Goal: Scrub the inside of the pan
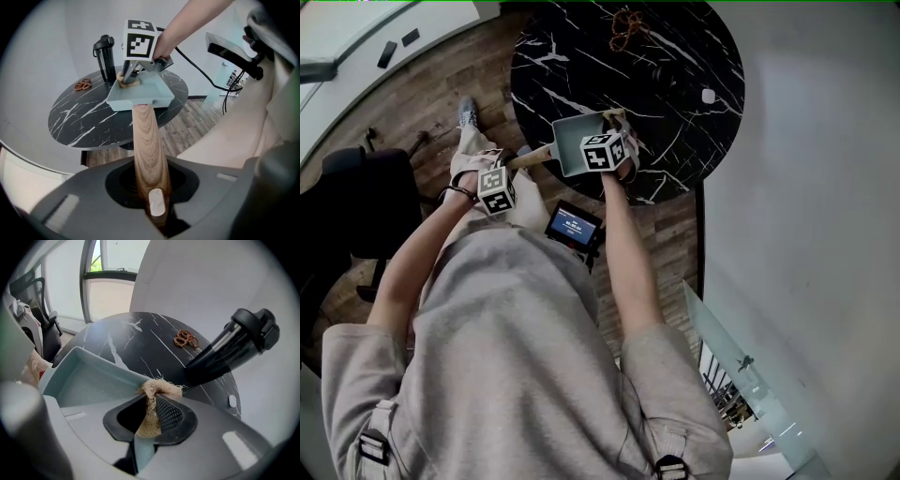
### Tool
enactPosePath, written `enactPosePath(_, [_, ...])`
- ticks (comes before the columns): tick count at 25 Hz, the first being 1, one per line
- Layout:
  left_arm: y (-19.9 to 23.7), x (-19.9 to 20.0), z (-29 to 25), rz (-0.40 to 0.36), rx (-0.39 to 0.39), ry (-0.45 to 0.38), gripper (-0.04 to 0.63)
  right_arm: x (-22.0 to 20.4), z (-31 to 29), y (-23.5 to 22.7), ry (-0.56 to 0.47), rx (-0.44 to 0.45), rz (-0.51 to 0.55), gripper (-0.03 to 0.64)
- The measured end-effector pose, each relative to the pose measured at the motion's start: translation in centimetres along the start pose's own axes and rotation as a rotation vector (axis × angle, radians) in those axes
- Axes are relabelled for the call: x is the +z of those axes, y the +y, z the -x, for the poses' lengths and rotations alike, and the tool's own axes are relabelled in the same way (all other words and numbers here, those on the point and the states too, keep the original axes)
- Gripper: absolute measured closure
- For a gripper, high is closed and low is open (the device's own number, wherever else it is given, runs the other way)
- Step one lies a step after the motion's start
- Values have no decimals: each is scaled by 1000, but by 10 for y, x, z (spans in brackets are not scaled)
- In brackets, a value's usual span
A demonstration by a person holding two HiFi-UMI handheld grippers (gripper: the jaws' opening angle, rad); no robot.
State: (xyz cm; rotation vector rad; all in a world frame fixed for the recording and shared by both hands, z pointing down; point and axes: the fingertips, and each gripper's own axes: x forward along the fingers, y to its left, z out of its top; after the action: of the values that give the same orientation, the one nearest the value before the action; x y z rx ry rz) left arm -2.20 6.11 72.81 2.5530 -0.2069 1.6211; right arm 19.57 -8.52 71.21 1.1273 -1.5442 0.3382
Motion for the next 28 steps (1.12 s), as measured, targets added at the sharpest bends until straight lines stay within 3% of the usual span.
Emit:
enactPosePath(12, [-3, -2, -3, 21, -19, 3, 543, 8, 2, 20, -10, 95, -23, 554])
enactPosePath(19, [-4, -3, -3, 26, -29, 13, 543, 19, 7, 49, -42, 187, 14, 554])
enactPosePath(28, [-4, -5, -5, -3, -35, 35, 537, 35, 16, 90, -66, 314, -36, 551])
